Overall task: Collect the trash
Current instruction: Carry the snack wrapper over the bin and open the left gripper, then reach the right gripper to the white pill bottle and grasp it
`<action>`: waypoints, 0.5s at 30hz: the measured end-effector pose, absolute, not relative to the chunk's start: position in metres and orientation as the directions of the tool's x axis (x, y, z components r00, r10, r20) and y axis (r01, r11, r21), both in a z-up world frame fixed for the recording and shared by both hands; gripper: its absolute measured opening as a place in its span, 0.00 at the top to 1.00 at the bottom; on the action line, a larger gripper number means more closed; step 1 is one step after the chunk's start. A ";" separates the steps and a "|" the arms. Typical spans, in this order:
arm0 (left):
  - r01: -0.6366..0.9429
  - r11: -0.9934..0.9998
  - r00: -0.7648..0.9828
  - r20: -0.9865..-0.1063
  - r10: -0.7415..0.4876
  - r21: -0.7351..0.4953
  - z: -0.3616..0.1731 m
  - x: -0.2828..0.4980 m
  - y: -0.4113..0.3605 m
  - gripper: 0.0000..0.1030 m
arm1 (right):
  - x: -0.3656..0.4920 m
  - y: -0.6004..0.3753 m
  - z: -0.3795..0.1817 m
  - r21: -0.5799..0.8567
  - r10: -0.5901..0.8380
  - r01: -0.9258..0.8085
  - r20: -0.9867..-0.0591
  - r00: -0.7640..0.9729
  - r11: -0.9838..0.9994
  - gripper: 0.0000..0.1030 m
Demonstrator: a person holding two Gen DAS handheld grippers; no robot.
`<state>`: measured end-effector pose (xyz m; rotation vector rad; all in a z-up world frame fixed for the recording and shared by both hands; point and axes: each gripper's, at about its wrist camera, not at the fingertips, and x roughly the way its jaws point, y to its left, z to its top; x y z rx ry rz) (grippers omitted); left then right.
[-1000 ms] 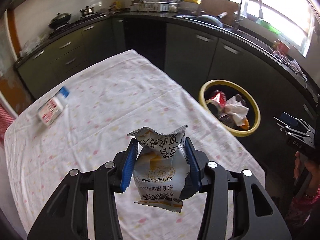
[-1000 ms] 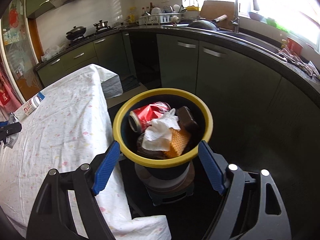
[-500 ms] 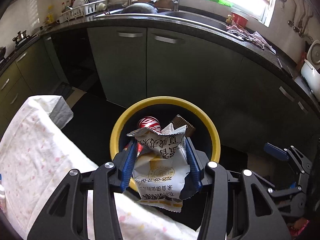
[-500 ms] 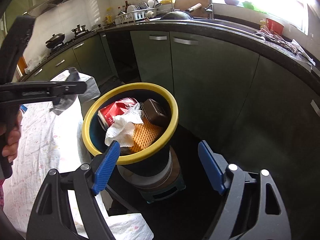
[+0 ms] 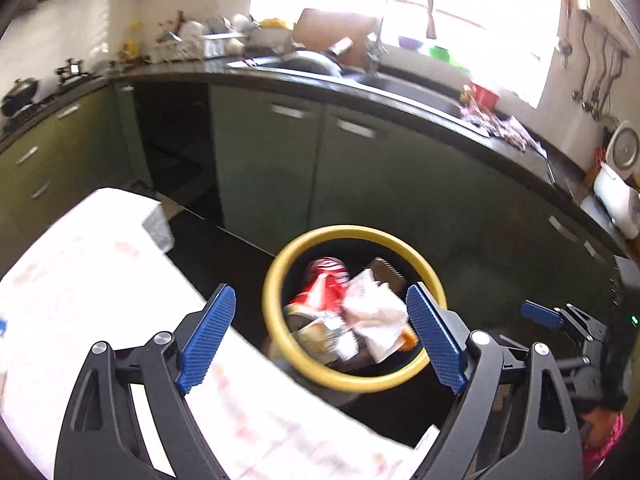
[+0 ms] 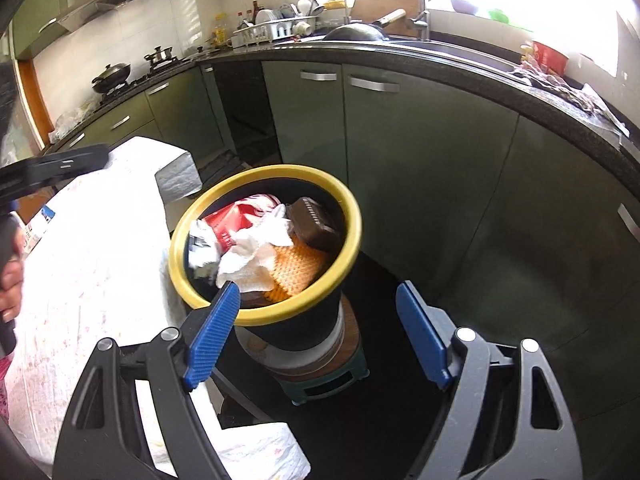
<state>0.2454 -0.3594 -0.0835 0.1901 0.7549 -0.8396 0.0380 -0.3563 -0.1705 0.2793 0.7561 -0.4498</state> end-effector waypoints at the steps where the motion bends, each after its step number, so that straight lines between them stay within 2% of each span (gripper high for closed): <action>1: 0.714 0.687 0.452 -0.660 -0.600 -0.136 -0.081 0.243 -0.338 0.14 | 0.042 -0.352 -0.170 0.081 -0.280 0.473 -0.713 0.642 0.877 0.26; 5: 0.605 0.784 0.552 -0.636 -0.539 -0.140 -0.079 0.236 -0.247 0.13 | 0.063 -0.330 -0.169 0.084 -0.222 0.402 -0.723 0.654 0.912 0.26; 9: 0.448 0.889 0.666 -0.627 -0.404 -0.096 -0.084 0.233 -0.154 0.13 | 0.095 -0.294 -0.162 0.065 -0.154 0.293 -0.731 0.665 0.954 0.26; 15: 0.223 0.972 0.752 -0.620 -0.224 -0.081 -0.096 0.239 -0.025 0.12 | 0.159 -0.211 -0.148 0.082 0.036 0.035 -0.730 0.683 0.996 0.26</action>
